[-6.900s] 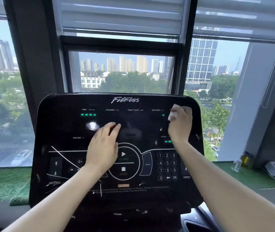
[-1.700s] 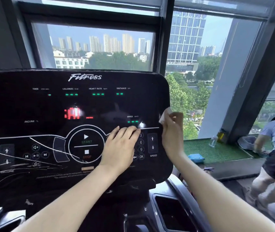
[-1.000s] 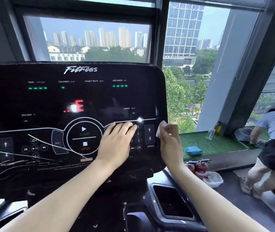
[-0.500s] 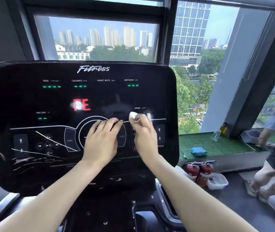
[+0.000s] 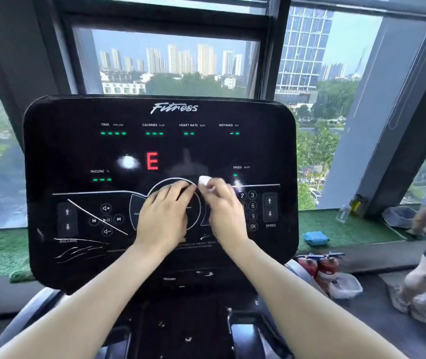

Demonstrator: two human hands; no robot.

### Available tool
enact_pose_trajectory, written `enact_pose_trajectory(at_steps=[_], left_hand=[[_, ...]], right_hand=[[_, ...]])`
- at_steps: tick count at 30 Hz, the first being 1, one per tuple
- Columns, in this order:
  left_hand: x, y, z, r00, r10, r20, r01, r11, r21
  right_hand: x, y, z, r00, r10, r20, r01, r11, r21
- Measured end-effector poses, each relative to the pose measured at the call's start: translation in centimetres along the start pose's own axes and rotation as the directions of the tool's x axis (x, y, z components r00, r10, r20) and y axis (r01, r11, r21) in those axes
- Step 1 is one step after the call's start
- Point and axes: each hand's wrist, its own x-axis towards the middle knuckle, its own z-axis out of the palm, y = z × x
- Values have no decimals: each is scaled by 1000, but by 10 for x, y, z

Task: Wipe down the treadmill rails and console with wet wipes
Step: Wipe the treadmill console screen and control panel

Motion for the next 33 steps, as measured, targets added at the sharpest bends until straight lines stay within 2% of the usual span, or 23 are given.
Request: enact_pose_trajectory(at_steps=[2, 3, 4, 6, 8, 9, 10, 11, 12, 14, 15, 17, 19, 20, 22, 24, 25, 26, 27, 29, 31, 33], left_hand=[[0, -2, -2, 1000, 11, 5, -11, 1000, -9], [-1, -4, -3, 1000, 18, 4, -18, 1000, -8], [-2, -7, -5, 1000, 20, 1, -20, 1000, -1], [-4, -14, -8, 1000, 6, -4, -6, 1000, 14], [-7, -23, -12, 1000, -31, -5, 31, 999, 19], [-9, -28, -13, 999, -47, -6, 47, 999, 22], [-10, -34, -15, 998, -59, -10, 59, 998, 26], [-12, -39, -16, 998, -69, -14, 69, 997, 31], [-14, -44, -17, 997, -76, -17, 77, 996, 38], [-17, -53, -18, 996, -85, -23, 86, 995, 52], [-19, -56, -19, 996, -86, -23, 87, 995, 57], [-21, -61, -21, 996, -86, -11, 86, 994, 61], [-23, -65, -22, 996, -86, -11, 87, 994, 63], [-25, -67, -23, 996, -89, -16, 90, 994, 59], [-27, -70, -23, 995, -99, -21, 100, 994, 53], [-29, -73, -23, 994, -106, -22, 108, 992, 60], [-29, -74, -22, 994, -110, -24, 111, 992, 62], [-30, -74, -22, 993, -113, -27, 115, 992, 59], [-30, -74, -22, 993, -116, -27, 117, 992, 53], [-29, -74, -21, 992, -118, -31, 120, 992, 42], [-30, -74, -21, 992, -123, -31, 124, 992, 39], [-32, -76, -23, 991, -130, -29, 131, 990, 47]], right_hand=[[4, 7, -5, 985, -143, 98, 146, 989, -25], [9, 15, -10, 981, -165, 103, 168, 986, -22], [15, 23, -18, 989, -126, 79, 127, 992, -8], [31, 37, -37, 985, 172, -23, -169, 982, 87], [45, 42, -44, 857, 490, -157, -466, 869, 167], [48, 35, -40, 801, 557, -220, -533, 830, 164], [48, 25, -31, 777, 570, -268, -545, 821, 169], [45, 9, -20, 784, 554, -280, -524, 832, 182], [40, -7, -5, 833, 489, -258, -458, 872, 175], [23, -43, 19, 972, 197, -127, -188, 979, 83], [16, -53, 28, 999, 36, -39, -34, 998, 49], [13, -55, 34, 981, -168, 100, 165, 985, 43], [25, -38, 26, 957, -247, 152, 245, 969, 30], [33, -27, 21, 970, -205, 130, 204, 979, 22], [52, -7, 6, 999, 55, 0, -54, 996, 69], [69, -1, -1, 915, 368, -162, -331, 918, 219], [72, -7, 2, 867, 452, -211, -398, 882, 254], [72, -18, 6, 854, 466, -234, -413, 878, 240], [67, -30, 15, 885, 401, -239, -363, 913, 186], [48, -55, 33, 986, 91, -138, -80, 993, 83], [29, -66, 47, 980, -196, 23, 195, 980, 44], [29, -61, 46, 937, -328, 120, 324, 945, 54]])
